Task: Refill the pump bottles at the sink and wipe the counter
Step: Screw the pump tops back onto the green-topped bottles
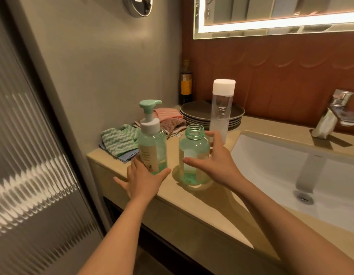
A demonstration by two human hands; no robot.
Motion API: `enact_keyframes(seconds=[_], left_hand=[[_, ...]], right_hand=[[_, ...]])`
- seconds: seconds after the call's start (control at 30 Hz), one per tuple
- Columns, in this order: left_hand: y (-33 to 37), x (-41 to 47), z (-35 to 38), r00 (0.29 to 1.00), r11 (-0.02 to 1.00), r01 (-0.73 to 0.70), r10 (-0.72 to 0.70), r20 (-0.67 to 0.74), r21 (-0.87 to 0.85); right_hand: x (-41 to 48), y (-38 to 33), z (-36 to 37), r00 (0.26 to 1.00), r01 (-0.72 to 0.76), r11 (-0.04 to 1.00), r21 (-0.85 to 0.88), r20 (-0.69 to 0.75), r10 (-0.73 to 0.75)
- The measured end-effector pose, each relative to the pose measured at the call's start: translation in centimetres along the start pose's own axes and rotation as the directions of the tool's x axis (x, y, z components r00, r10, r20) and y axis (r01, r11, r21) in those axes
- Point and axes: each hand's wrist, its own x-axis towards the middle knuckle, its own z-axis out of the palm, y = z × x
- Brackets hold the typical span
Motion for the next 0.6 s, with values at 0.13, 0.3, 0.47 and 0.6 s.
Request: enact_keyframes(seconds=[0.13,0.3,0.47,0.6], left_hand=[[-0.3,-1.3,0.0,1.0,0.994,-0.023,0.024,0.002,-0.104],[-0.6,-5.8,0.5,0.99,0.947,-0.107,0.073,-0.121,-0.303],[1.6,-9.7,0.9,0.956,0.825,-0.283,0.205,-0.209,-0.489],[4.8,-9.9,0.5,0.961,0.782,-0.272,0.251,-0.116,-0.561]], right_hand=[[-0.8,-0.4,0.2,1.0,0.004,1.0,0.018,0.011,-0.004],[-1.8,-0.6,0.1,1.0,-0.011,1.0,0.024,0.03,0.01],[-2.9,-0.6,0.0,0.998,-0.016,1.0,0.001,0.059,0.016],[-3.3,-0.8,-0.3,0.995,-0.003,1.0,-0.011,0.098,0.004]])
